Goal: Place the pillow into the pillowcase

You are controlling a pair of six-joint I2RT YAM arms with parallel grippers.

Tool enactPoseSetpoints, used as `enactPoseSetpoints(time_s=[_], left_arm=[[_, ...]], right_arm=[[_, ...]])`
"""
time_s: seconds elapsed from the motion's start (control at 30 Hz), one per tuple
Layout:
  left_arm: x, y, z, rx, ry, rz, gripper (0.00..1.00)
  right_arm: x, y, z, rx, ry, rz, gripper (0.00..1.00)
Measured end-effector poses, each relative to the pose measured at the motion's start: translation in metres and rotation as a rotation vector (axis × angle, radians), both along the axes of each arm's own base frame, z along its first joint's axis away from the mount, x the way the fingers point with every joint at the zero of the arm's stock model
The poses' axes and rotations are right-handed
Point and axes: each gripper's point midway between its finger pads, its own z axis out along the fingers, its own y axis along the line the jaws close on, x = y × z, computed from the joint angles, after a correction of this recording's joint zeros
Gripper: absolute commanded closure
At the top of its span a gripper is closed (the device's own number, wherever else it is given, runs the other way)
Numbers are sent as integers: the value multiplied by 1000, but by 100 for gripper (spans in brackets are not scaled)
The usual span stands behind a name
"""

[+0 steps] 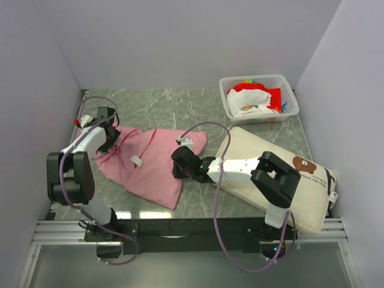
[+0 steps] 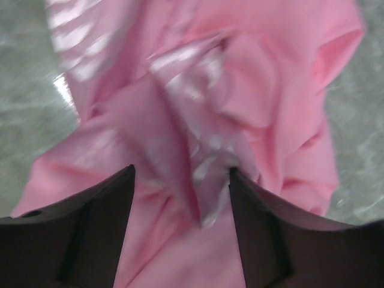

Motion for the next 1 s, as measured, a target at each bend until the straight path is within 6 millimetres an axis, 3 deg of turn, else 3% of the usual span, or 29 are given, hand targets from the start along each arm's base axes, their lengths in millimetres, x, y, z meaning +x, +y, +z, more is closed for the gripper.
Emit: enactPoseSetpoints(time_s=[0.07, 0.1, 0.2, 0.3, 0.47, 0.53, 0.67, 0.77, 0.83, 0.9, 1.0], left_arm=[[19, 3, -4, 19, 3, -14, 58], [30, 6, -4, 35, 3, -21, 77], [64, 13, 2, 71, -12, -38, 99], [89, 22, 15, 108, -29, -39, 99], [119, 60, 50, 157, -69, 29, 99], [120, 84, 67, 167, -87, 87, 99], [107, 125, 91, 169, -104, 195, 99], [97, 124, 98, 125, -88, 185, 99], [105, 116, 115, 101, -121, 151, 99], [121, 109, 149, 83, -197, 103, 99], [152, 104, 227, 86, -407, 31, 99]], right_arm=[[5, -4, 3, -2, -7, -9, 96], [7, -7, 4, -7, -8, -16, 99], [12, -16, 10, -19, -12, -26, 100], [17, -28, 25, -19, -22, -35, 100], [47, -70, 77, 25, -94, -114, 100], [62, -93, 100, 41, -135, -166, 100], [78, -133, 125, 60, -179, -244, 100], [90, -149, 140, 98, -192, -264, 100], [99, -158, 149, 101, -191, -277, 100], [111, -163, 170, 111, -201, -284, 100], [143, -163, 220, 156, -255, -288, 100]])
